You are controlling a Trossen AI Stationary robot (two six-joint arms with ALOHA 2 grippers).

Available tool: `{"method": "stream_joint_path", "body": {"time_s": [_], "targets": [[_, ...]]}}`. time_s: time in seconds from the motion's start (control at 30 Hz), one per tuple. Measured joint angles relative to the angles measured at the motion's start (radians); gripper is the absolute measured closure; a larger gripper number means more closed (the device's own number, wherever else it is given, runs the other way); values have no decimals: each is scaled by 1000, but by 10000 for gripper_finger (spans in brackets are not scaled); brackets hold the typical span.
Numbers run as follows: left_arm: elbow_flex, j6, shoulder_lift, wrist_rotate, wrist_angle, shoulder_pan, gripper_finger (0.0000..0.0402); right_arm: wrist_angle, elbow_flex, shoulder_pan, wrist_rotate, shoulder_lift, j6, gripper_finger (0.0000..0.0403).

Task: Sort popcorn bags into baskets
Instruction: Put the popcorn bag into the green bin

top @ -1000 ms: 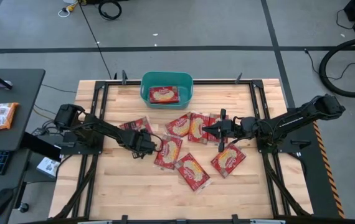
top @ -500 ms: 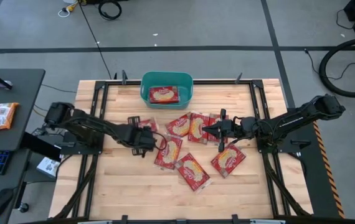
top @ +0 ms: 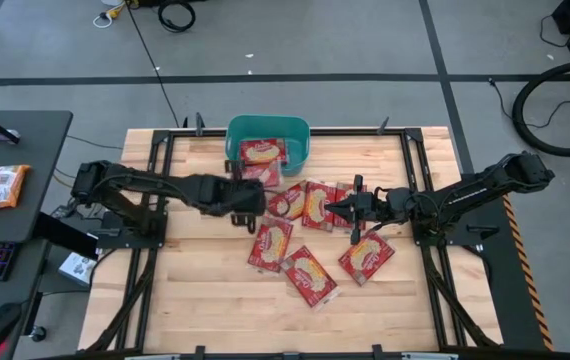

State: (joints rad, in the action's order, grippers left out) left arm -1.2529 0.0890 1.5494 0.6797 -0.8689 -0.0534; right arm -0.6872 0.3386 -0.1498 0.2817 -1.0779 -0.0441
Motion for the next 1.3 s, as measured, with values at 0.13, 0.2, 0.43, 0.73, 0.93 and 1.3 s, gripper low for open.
{"method": "stream_joint_path", "body": {"time_s": [0.13, 0.2, 0.43, 0.73, 0.93, 1.3], "targets": [[-1, 165, 2, -4, 105, 86, 400, 0, 0, 0, 0, 0, -1, 389], [-1, 231, 9, -9, 153, 133, 400, 0, 0, 0, 0, 0, -1, 389], [3, 421, 69, -76, 311, 279, 400, 8, 0, 0, -3, 0, -1, 389], [3, 623, 207, -116, 492, 428, 388, 12, 0, 0, -7, 0, -2, 389], [3, 595, 244, -172, 478, 475, 319, 17, 0, 0, -9, 0, -3, 389], [-12, 384, 177, -389, 343, 332, 235, 15, 0, 0, -11, 0, -3, 389]]}}
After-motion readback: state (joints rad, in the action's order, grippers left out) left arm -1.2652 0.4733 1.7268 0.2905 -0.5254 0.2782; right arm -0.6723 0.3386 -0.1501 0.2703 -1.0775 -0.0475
